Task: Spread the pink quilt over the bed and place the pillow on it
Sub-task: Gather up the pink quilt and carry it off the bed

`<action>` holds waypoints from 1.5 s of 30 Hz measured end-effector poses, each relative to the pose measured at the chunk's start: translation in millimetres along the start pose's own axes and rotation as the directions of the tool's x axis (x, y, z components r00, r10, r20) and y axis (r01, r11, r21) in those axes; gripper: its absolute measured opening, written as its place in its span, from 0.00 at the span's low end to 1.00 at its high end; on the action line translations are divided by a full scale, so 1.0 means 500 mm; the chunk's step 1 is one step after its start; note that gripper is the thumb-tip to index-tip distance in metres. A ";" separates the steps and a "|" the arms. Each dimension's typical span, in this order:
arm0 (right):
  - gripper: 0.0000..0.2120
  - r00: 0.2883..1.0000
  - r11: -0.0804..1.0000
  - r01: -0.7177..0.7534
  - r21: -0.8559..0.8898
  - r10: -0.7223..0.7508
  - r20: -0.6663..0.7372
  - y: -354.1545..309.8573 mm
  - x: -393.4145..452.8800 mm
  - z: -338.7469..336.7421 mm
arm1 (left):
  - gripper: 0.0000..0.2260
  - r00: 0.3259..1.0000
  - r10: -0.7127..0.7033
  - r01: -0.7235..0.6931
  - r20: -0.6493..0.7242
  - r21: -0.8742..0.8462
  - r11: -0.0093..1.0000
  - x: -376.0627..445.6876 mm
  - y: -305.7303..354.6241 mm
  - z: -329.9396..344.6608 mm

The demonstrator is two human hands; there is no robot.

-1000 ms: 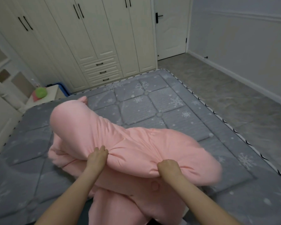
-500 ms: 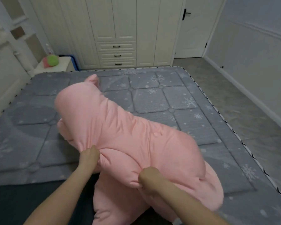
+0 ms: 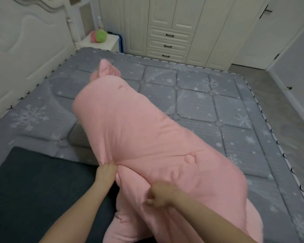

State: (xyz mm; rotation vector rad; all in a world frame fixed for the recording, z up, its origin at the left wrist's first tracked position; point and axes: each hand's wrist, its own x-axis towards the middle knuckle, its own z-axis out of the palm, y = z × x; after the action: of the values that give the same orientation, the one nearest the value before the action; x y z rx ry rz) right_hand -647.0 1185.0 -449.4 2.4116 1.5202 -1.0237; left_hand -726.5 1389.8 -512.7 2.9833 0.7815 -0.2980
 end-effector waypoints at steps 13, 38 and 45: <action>0.55 0.832 0.874 -0.471 0.122 0.486 -0.268 0.208 0.176 -0.186 | 0.19 1.000 0.006 -0.006 -0.002 -0.181 0.983 0.046 -0.039 0.145; 0.46 0.944 0.963 -0.262 0.069 0.271 -0.188 0.215 0.184 -0.121 | 0.60 0.446 -0.655 0.607 0.611 -0.744 -0.280 0.112 0.134 -0.031; 0.45 0.987 0.981 -0.137 0.140 0.148 -0.066 0.290 0.199 -0.165 | 0.66 0.371 -0.640 0.711 0.673 -0.649 -0.270 0.170 0.118 0.024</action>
State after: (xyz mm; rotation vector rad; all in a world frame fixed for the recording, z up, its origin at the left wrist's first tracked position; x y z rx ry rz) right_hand -459.6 1224.2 -481.2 2.6364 1.3153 -1.0480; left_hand -627.0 1378.4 -541.4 1.0201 1.7912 0.1024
